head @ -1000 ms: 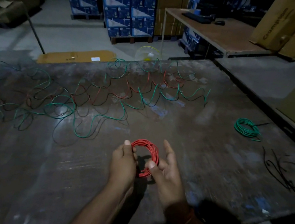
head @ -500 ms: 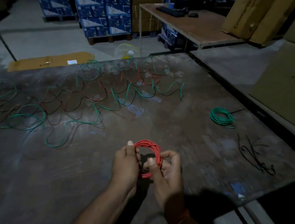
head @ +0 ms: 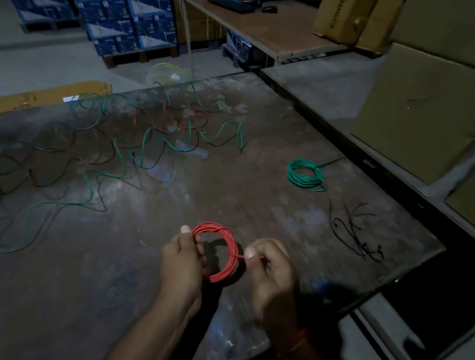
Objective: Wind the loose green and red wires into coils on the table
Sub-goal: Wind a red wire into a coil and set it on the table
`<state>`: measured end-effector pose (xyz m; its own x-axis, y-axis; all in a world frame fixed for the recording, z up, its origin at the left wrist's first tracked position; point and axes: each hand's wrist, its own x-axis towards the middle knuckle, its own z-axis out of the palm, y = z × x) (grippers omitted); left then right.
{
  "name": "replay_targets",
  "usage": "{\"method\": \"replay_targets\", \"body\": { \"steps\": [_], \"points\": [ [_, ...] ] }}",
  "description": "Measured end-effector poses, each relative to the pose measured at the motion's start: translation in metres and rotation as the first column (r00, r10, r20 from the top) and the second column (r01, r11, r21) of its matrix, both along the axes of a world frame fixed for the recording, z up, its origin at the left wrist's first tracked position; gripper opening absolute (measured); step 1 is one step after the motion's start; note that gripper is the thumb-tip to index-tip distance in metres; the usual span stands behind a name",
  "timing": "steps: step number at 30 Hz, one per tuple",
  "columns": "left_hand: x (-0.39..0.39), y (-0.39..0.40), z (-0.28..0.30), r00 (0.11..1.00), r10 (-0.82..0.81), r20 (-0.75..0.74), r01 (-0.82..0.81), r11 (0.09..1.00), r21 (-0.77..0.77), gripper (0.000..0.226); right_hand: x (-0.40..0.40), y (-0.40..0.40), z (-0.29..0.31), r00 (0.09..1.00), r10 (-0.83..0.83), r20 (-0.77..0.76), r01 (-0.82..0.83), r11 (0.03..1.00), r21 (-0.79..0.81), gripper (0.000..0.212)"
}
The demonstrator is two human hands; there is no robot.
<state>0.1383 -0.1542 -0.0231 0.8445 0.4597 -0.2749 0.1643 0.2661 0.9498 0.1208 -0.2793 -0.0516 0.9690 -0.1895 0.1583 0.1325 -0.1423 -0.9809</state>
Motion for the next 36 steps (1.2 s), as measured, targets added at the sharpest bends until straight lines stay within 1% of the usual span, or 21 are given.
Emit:
{"method": "replay_targets", "body": {
  "steps": [1, 2, 3, 4, 5, 7, 8, 10, 11, 12, 13, 15, 17, 21, 23, 25, 26, 29, 31, 33, 36],
  "points": [
    [0.000, -0.006, 0.004, 0.999, -0.027, 0.018, 0.027, 1.000, 0.002, 0.043, 0.003, -0.002, 0.004, 0.990, -0.015, -0.143, 0.049, 0.970, 0.237, 0.023],
    [-0.001, -0.012, 0.008, 0.997, -0.066, 0.045, 0.065, 0.998, 0.010, 0.042, 0.006, -0.004, 0.006, 0.960, 0.015, -0.278, 0.120, 0.880, 0.459, 0.023],
    [-0.002, -0.018, 0.012, 0.991, -0.109, 0.078, 0.108, 0.994, 0.018, 0.041, 0.010, -0.007, 0.010, 0.926, 0.071, -0.372, 0.180, 0.781, 0.598, 0.023],
    [-0.003, -0.023, 0.015, 0.983, -0.148, 0.104, 0.147, 0.989, 0.022, 0.040, 0.013, -0.012, 0.011, 0.902, 0.118, -0.416, 0.210, 0.722, 0.659, 0.023],
    [-0.005, -0.028, 0.018, 0.976, -0.183, 0.123, 0.180, 0.983, 0.027, 0.040, 0.015, -0.016, 0.009, 0.873, 0.153, -0.463, 0.242, 0.688, 0.684, 0.022],
    [-0.009, -0.039, 0.023, 0.958, -0.245, 0.151, 0.239, 0.970, 0.053, 0.040, 0.020, -0.023, 0.006, 0.819, 0.244, -0.520, 0.260, 0.649, 0.715, 0.019],
    [-0.011, -0.044, 0.026, 0.950, -0.266, 0.165, 0.259, 0.964, 0.062, 0.040, 0.023, -0.025, 0.005, 0.798, 0.268, -0.540, 0.267, 0.646, 0.715, 0.019],
    [-0.011, -0.052, 0.030, 0.941, -0.286, 0.183, 0.273, 0.958, 0.094, 0.039, 0.028, -0.026, 0.007, 0.761, 0.326, -0.560, 0.267, 0.630, 0.729, 0.031],
    [-0.009, -0.052, 0.030, 0.941, -0.286, 0.181, 0.265, 0.955, 0.133, 0.039, 0.029, -0.027, 0.011, 0.758, 0.348, -0.551, 0.260, 0.614, 0.745, 0.026],
    [-0.005, -0.051, 0.030, 0.942, -0.285, 0.177, 0.253, 0.950, 0.182, 0.040, 0.030, -0.028, 0.011, 0.764, 0.349, -0.542, 0.260, 0.602, 0.755, 0.015],
    [-0.002, -0.049, 0.030, 0.944, -0.281, 0.174, 0.240, 0.945, 0.223, 0.040, 0.031, -0.030, 0.010, 0.778, 0.347, -0.523, 0.252, 0.592, 0.766, 0.013],
    [0.002, -0.046, 0.028, 0.950, -0.265, 0.167, 0.215, 0.940, 0.264, 0.041, 0.028, -0.031, 0.012, 0.811, 0.314, -0.494, 0.208, 0.634, 0.745, 0.017],
    [0.003, -0.047, 0.026, 0.956, -0.248, 0.156, 0.199, 0.941, 0.274, 0.041, 0.028, -0.029, 0.011, 0.836, 0.252, -0.488, 0.206, 0.680, 0.704, 0.019],
    [0.010, -0.042, 0.017, 0.974, -0.181, 0.137, 0.133, 0.944, 0.300, 0.043, 0.025, -0.020, 0.013, 0.873, 0.169, -0.457, 0.168, 0.775, 0.609, 0.042],
    [0.016, -0.036, 0.014, 0.981, -0.143, 0.135, 0.099, 0.953, 0.287, 0.043, 0.021, -0.017, 0.016, 0.887, 0.186, -0.423, 0.088, 0.831, 0.549, 0.040],
    [0.022, -0.033, 0.014, 0.981, -0.133, 0.142, 0.089, 0.957, 0.278, 0.042, 0.020, -0.014, 0.015, 0.893, 0.267, -0.362, -0.032, 0.841, 0.540, 0.034],
    [0.023, -0.032, 0.015, 0.980, -0.135, 0.147, 0.092, 0.959, 0.266, 0.041, 0.021, -0.015, 0.016, 0.894, 0.281, -0.350, -0.059, 0.848, 0.527, 0.030],
    [0.025, -0.032, 0.015, 0.974, -0.182, 0.132, 0.144, 0.956, 0.257, 0.042, 0.026, -0.016, 0.018, 0.882, 0.230, -0.411, 0.006, 0.868, 0.497, 0.028],
    [0.023, -0.031, 0.017, 0.971, -0.204, 0.127, 0.169, 0.955, 0.243, 0.043, 0.028, -0.015, 0.019, 0.862, 0.225, -0.455, 0.013, 0.886, 0.463, 0.031],
    [0.023, -0.030, 0.020, 0.976, -0.189, 0.111, 0.165, 0.966, 0.198, 0.043, 0.029, -0.016, 0.015, 0.829, 0.285, -0.481, -0.004, 0.864, 0.504, 0.036],
    [0.024, -0.031, 0.026, 0.982, -0.161, 0.103, 0.145, 0.979, 0.142, 0.045, 0.032, -0.018, 0.019, 0.726, 0.453, -0.517, 0.007, 0.747, 0.665, 0.033]
  ]
}}
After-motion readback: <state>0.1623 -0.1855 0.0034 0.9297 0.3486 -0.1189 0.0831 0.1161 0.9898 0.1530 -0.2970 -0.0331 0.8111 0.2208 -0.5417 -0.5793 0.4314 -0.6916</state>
